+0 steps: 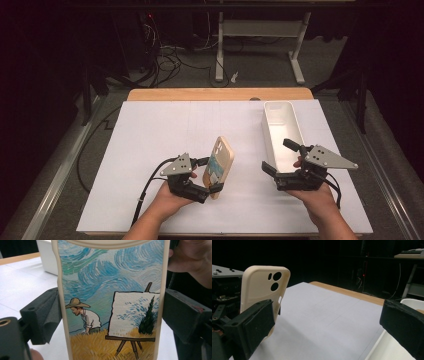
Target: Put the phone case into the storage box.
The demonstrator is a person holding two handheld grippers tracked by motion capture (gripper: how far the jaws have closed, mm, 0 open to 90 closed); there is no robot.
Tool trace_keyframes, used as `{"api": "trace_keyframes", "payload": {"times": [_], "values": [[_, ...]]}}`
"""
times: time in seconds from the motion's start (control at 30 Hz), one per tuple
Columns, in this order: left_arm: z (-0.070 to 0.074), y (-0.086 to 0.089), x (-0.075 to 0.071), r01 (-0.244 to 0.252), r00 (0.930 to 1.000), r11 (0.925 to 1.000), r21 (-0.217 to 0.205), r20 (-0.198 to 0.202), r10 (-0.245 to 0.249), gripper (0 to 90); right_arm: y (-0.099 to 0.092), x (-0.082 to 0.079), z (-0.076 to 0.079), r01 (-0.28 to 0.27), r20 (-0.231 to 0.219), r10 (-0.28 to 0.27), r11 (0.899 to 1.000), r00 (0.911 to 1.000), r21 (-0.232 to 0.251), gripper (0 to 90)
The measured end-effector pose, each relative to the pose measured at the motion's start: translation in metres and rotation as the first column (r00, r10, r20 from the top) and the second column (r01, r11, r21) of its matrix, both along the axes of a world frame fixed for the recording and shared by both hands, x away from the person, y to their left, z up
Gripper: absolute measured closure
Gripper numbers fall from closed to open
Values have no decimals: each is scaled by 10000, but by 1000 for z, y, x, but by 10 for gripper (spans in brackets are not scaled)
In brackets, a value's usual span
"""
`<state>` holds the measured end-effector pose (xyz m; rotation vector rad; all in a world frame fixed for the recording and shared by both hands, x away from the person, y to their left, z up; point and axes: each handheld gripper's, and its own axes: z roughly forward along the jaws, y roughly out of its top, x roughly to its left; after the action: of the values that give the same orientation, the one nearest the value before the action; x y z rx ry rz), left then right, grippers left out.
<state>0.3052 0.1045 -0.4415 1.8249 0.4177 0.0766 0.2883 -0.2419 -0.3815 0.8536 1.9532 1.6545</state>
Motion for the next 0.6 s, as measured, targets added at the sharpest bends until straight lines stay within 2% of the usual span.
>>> {"api": "trace_keyframes", "payload": {"times": [0.1,0.3,0.6], "values": [[-1,0,-2,174,9998,9997,179,102,-176,103,1,-1,-1,-156,-58,156,9999,9999,52,2],[-3,1,-6,630,9980,9978,225,-3,-630,103,3,-5,-3,-389,-183,390,9992,9991,49,2],[-4,5,-7,1047,9945,9945,-49,-72,-1047,103,8,-7,-3,-933,-380,941,9954,9948,237,1]]}}
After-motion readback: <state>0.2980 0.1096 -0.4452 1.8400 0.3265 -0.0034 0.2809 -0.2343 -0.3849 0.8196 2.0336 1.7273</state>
